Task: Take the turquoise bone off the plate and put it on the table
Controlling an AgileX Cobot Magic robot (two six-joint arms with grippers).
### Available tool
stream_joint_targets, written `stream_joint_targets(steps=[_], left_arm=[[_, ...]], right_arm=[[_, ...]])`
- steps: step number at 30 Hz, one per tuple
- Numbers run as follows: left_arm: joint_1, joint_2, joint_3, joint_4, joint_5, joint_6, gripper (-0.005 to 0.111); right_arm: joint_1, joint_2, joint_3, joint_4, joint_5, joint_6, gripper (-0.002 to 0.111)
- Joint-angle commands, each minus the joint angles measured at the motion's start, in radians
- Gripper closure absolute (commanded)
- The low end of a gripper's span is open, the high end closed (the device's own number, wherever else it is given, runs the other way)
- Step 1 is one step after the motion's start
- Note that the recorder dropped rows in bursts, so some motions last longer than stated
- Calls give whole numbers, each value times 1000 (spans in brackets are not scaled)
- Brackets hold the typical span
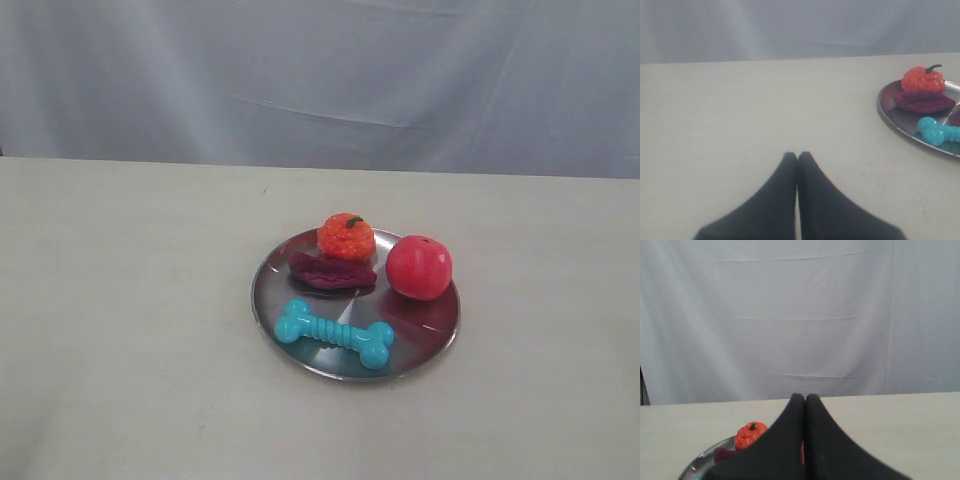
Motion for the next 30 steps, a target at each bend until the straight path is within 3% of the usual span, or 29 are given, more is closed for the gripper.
stream_joint_targets(steps=[1, 7, 13, 30], left_arm=[[-2, -1, 3, 0, -1, -2, 107], [-2, -1, 3, 0, -1, -2, 107], [-2, -1, 3, 0, -1, -2, 107], [-2, -1, 3, 0, -1, -2, 107]], right_arm=[[-6, 146, -179, 8, 211, -100, 109], [-6, 376, -395, 10, 424, -127, 109], [19, 566, -531, 15, 503, -156, 109], [446, 1133, -885, -263, 554, -148, 109]])
